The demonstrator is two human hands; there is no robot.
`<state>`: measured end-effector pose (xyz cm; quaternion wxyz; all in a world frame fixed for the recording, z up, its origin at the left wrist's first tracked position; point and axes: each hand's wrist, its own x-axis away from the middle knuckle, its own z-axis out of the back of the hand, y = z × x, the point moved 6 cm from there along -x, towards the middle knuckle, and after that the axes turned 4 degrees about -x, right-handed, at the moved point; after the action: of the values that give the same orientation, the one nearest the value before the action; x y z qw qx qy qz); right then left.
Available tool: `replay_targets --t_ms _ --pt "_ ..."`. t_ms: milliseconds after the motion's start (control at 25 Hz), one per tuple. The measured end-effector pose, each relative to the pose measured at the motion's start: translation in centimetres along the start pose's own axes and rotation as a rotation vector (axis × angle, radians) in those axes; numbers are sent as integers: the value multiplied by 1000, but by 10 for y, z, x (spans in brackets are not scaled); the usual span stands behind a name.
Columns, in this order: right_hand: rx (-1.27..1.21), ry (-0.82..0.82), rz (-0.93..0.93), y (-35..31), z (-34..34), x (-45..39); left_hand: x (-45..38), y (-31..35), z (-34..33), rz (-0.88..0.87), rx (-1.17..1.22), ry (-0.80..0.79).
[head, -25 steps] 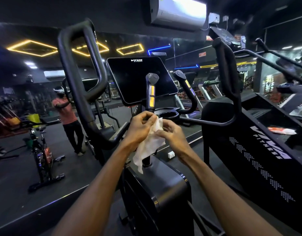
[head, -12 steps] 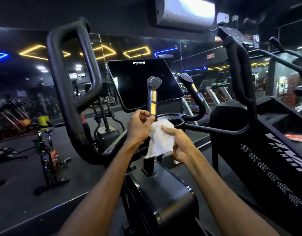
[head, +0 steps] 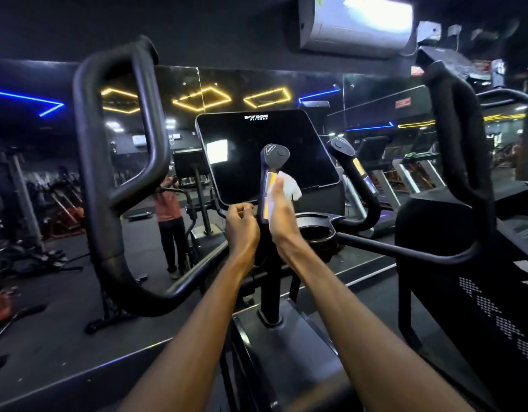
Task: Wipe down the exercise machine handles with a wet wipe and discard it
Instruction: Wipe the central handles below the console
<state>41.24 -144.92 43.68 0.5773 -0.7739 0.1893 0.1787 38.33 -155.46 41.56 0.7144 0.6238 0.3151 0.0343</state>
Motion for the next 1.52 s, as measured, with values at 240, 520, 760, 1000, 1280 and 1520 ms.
replay_targets --t_ms 240,520,760,1000,1280,1520 --pt "248 43 -118 -3 -9 -34 -8 -9 -4 18 18 -15" --pt "438 3 -93 31 -15 -17 -11 -18 -5 41 67 -38" --pt "13 40 -108 24 -4 -58 -13 -20 -9 27 -83 -3" --pt "-613 -163 -351 0 4 -69 -5 -22 -17 -13 77 49" --pt "375 25 303 21 -7 -12 -28 -38 -20 132 306 57" --pt "1392 -251 956 19 7 -2 -33 -48 -28 239 428 -27"
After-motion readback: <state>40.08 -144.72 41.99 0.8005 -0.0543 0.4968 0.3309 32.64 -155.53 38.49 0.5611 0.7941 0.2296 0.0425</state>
